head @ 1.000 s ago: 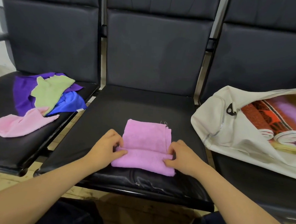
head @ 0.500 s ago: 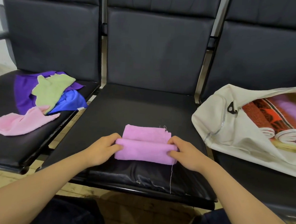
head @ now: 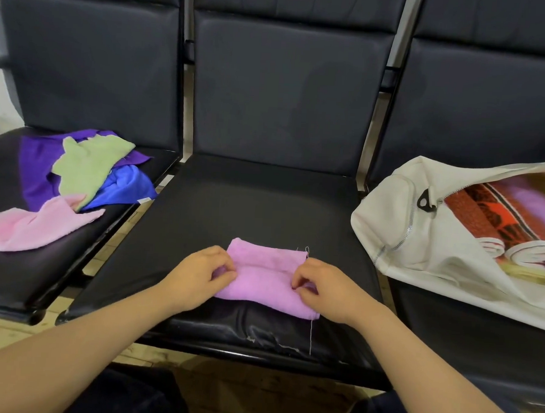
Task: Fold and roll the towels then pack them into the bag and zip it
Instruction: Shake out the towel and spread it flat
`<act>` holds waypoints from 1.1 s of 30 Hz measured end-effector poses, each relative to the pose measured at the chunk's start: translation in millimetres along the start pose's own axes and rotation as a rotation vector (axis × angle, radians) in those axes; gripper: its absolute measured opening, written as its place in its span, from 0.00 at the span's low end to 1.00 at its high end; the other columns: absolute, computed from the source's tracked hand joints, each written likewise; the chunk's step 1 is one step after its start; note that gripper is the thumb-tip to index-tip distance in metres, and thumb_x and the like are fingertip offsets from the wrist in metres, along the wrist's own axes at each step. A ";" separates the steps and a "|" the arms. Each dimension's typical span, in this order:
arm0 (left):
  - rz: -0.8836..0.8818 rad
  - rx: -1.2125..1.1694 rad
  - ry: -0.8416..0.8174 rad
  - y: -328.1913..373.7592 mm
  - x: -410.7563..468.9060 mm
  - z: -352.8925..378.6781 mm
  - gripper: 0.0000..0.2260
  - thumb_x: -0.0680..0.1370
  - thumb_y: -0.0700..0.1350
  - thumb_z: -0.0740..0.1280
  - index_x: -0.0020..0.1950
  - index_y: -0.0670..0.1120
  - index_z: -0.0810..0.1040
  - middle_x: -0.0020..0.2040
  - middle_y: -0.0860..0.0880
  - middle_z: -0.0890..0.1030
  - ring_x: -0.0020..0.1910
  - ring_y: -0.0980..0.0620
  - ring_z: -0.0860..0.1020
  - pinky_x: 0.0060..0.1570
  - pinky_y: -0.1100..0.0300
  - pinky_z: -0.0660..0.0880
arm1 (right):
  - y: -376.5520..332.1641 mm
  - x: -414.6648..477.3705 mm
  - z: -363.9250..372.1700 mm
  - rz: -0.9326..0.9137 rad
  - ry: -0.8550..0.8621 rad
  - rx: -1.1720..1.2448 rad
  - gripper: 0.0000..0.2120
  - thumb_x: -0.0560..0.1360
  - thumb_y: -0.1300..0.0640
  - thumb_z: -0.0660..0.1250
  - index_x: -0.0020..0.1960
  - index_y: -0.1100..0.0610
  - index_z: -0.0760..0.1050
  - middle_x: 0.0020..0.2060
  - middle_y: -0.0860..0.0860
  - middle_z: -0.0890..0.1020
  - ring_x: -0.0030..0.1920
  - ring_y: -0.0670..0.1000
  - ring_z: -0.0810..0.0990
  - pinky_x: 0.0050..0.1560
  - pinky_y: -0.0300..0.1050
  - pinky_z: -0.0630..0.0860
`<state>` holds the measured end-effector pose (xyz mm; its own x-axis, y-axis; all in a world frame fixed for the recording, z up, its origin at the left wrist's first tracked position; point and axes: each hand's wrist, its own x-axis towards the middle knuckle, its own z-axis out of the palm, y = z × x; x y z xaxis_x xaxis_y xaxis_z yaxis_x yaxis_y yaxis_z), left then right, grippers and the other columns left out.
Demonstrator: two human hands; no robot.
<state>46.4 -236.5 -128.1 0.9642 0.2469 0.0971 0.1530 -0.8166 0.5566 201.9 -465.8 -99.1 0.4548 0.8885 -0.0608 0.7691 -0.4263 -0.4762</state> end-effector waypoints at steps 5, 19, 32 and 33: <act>-0.076 0.092 -0.215 -4.9 -2.9 -5.8 0.23 0.73 0.55 0.70 0.66 0.55 0.70 0.60 0.58 0.75 0.57 0.60 0.73 0.60 0.61 0.71 | 8.4 -3.2 -4.5 0.077 -0.187 0.036 0.21 0.70 0.48 0.74 0.60 0.47 0.71 0.53 0.41 0.73 0.52 0.43 0.73 0.52 0.36 0.70; -0.440 -0.085 -0.084 14.1 7.3 4.5 0.13 0.79 0.53 0.61 0.48 0.43 0.73 0.44 0.47 0.77 0.44 0.49 0.76 0.44 0.57 0.70 | 5.2 2.6 3.5 0.286 -0.113 0.172 0.06 0.78 0.53 0.59 0.45 0.55 0.70 0.43 0.50 0.72 0.39 0.49 0.71 0.42 0.43 0.70; -0.019 0.121 -0.255 -2.2 7.7 -1.9 0.26 0.71 0.58 0.69 0.67 0.54 0.68 0.59 0.61 0.71 0.57 0.60 0.73 0.60 0.61 0.71 | 9.1 2.9 9.3 0.095 -0.139 -0.060 0.31 0.71 0.37 0.69 0.69 0.46 0.66 0.61 0.43 0.73 0.58 0.46 0.74 0.59 0.44 0.73; -0.028 0.074 -0.226 -2.9 8.0 -2.6 0.24 0.71 0.54 0.72 0.65 0.55 0.69 0.58 0.60 0.73 0.56 0.61 0.74 0.58 0.63 0.72 | 8.2 3.2 9.6 0.089 -0.108 -0.063 0.29 0.71 0.41 0.70 0.69 0.46 0.66 0.61 0.44 0.74 0.57 0.46 0.75 0.58 0.44 0.74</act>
<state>53.1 -230.8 -126.8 0.9821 0.1533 -0.1093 0.1875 -0.8491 0.4938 205.3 -464.8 -111.7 0.4743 0.8583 -0.1959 0.7561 -0.5111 -0.4087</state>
